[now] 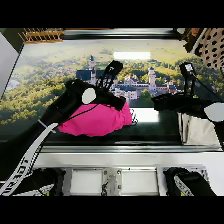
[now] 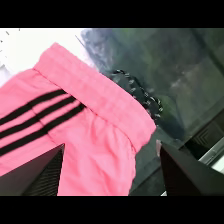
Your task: Fold the clothes and pants, and hang the long-sleeved shirts on hangers.
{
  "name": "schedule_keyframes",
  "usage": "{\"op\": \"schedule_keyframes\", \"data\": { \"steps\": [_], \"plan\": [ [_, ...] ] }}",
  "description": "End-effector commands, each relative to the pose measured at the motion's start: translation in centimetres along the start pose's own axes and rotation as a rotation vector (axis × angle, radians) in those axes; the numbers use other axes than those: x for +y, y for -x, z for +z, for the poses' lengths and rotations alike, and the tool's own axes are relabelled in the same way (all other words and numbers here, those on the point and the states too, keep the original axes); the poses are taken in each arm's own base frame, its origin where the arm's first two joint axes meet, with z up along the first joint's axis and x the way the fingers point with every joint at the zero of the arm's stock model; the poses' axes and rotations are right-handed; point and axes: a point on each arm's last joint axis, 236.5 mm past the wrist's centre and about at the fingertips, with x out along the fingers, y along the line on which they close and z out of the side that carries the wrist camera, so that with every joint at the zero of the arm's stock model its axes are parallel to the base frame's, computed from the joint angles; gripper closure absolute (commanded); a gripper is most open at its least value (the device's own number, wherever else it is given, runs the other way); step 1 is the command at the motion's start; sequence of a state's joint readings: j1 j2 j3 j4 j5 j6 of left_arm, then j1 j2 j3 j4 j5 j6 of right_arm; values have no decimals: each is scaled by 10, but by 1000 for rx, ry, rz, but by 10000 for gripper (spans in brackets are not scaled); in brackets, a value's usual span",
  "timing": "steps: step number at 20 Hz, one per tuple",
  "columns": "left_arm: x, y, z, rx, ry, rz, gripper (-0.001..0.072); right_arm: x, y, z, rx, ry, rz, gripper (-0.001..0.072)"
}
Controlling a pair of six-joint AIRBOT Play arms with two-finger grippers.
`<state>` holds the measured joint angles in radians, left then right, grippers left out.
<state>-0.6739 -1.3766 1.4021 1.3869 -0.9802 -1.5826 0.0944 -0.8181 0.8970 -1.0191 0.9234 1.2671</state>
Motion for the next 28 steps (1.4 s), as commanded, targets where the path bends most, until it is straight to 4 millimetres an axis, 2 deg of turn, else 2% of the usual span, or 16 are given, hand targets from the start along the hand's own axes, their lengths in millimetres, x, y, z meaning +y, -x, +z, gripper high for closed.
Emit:
{"op": "schedule_keyframes", "data": {
  "steps": [1,2,4,5,7,9,11,13,14,16,20,23,26,27,28],
  "plan": [
    [50,19,6,20,81,65,91,-4,2,2,-8,-1,-11,688],
    [86,33,-1,22,151,109,91,-4,2,2,-7,-1,-10,687],
    [161,65,-41,53,326,206,91,-4,2,1,-5,-2,-9,687],
    [197,80,-73,81,430,255,91,-4,2,1,-5,-2,-8,687],
    [250,103,-142,120,636,337,91,-4,2,1,-5,-3,-8,687],
    [290,116,-209,111,853,413,91,-3,2,1,-6,-5,-6,687],
    [315,119,-269,110,1026,470,91,-4,0,1,-2,-7,-6,688],
    [325,114,-307,108,1157,471,91,-4,0,0,-1,-7,-6,688],
    [326,105,-313,88,1218,431,91,-4,0,0,-1,-7,-6,688],
    [328,87,-312,32,1303,343,91,-4,0,0,-1,-8,-5,688],
    [332,51,-281,-79,1360,192,91,-3,-4,-2,12,-21,4,687],
    [337,40,-267,-128,1369,181,90,-8,-15,-12,65,-58,6,687],
    [347,38,-260,-165,1343,227,92,-19,-38,-28,141,-93,4,687],
    [347,37,-258,-170,1337,232,132,-23,-47,-34,170,-107,3,687],
    [346,35,-256,-167,1328,232,460,-27,-57,-40,200,-126,4,687]
  ]
}}
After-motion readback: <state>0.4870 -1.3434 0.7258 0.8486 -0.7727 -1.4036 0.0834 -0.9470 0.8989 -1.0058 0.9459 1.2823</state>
